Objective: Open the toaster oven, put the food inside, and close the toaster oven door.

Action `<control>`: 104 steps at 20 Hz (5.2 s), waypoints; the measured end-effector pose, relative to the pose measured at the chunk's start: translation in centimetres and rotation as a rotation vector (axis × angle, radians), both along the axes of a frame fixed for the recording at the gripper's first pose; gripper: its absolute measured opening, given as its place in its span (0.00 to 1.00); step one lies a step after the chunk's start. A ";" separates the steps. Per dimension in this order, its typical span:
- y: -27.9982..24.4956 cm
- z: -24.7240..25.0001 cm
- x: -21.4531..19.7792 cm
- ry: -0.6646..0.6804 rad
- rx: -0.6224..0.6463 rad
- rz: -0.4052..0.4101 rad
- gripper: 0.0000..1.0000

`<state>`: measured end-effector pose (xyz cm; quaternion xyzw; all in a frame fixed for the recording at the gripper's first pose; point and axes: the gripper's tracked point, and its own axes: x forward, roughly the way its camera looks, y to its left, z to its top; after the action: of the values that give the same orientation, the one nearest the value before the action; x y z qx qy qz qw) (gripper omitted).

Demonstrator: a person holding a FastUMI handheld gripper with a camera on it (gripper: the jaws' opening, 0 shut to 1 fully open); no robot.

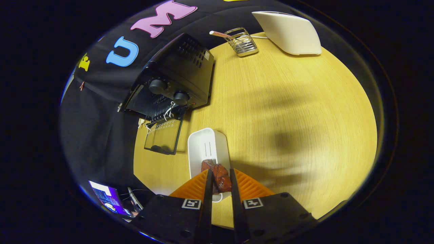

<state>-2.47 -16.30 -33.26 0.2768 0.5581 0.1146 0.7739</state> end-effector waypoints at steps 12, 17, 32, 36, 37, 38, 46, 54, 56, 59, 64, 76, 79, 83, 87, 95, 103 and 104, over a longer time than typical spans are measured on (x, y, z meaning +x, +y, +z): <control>-0.3 3.8 0.4 -0.074 0.054 0.005 0.16; -0.6 8.3 1.4 -0.173 0.044 -0.046 0.16; 14.4 15.4 -1.1 -0.270 0.155 -0.308 0.15; 18.4 16.1 -0.3 -0.297 0.195 -0.345 0.15; 19.3 16.3 0.0 -0.305 0.201 -0.352 0.15; 20.0 16.4 0.5 -0.315 0.208 -0.360 0.15; 22.8 15.1 5.6 -0.335 0.283 -0.447 0.15; 22.2 9.7 12.1 -0.365 0.268 -0.542 0.15; 22.1 8.2 14.4 -0.378 0.282 -0.590 0.15; 22.2 6.1 16.9 -0.371 0.289 -0.649 0.15; 23.9 3.7 19.4 -0.396 0.286 -0.696 0.15; 25.6 0.9 21.0 -0.397 0.198 -0.739 0.21; 24.9 1.4 20.3 -0.400 0.152 -0.714 0.26; 24.5 2.6 19.1 -0.450 0.067 -0.634 0.56; 24.5 3.2 17.5 -0.466 -0.001 -0.550 0.98; 24.2 4.9 13.7 -0.470 -0.092 -0.394 0.98; 25.0 5.7 7.9 -0.490 -0.262 -0.147 0.98; 25.1 5.8 7.0 -0.494 -0.281 -0.117 0.98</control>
<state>4.57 8.82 -27.49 0.1623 0.3462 0.0556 0.9224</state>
